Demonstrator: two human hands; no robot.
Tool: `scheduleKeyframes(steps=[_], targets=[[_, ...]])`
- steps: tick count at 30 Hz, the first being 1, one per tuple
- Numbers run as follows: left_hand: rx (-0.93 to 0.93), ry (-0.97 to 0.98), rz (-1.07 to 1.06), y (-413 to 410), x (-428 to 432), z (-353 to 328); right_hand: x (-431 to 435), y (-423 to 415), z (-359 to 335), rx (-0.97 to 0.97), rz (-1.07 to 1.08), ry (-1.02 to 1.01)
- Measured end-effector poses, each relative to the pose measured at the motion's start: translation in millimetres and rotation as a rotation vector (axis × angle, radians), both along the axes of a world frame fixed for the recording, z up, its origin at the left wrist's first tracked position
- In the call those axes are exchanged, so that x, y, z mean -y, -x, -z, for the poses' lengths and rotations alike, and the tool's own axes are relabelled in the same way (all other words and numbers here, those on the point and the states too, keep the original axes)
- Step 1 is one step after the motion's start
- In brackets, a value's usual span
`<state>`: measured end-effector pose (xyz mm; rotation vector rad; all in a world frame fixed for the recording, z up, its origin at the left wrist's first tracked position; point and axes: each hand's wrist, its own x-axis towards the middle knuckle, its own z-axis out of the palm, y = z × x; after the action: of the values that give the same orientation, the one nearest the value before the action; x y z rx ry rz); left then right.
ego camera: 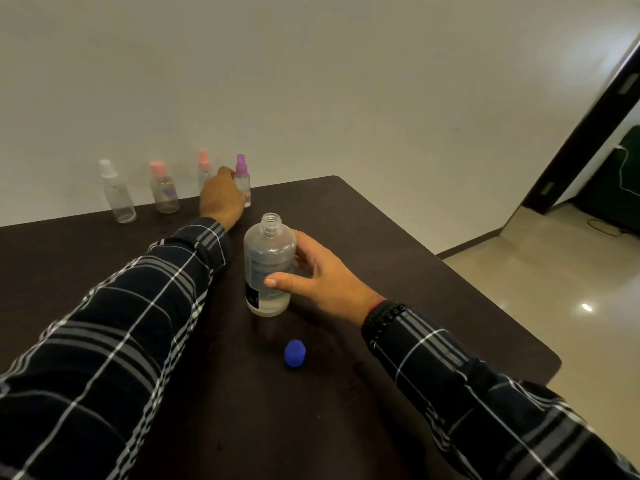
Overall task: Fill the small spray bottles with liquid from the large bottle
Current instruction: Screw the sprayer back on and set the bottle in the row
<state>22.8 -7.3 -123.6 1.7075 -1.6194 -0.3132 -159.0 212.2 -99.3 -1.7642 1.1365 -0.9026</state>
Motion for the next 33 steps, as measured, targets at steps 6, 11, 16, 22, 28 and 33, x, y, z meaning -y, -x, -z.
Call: scheduleKeyframes(steps=[6,11,16,22,28,33], targets=[[0.009,-0.016,-0.075,7,3,0,1,0,0,0.015,0.006,-0.001],[0.036,-0.015,-0.107,8,-4,-3,0,-2,0,0.022,0.0,0.003],[0.142,0.027,-0.1,1,-27,-11,0,-3,-1,0.024,-0.009,0.013],[0.292,0.228,-0.199,-24,-48,-21,-4,-5,-4,0.024,-0.013,0.011],[0.213,0.298,-0.265,-47,-46,-27,-5,-6,-2,0.037,-0.006,0.001],[0.254,0.093,-0.119,-53,-40,-33,-4,-5,-1,0.029,0.006,-0.002]])
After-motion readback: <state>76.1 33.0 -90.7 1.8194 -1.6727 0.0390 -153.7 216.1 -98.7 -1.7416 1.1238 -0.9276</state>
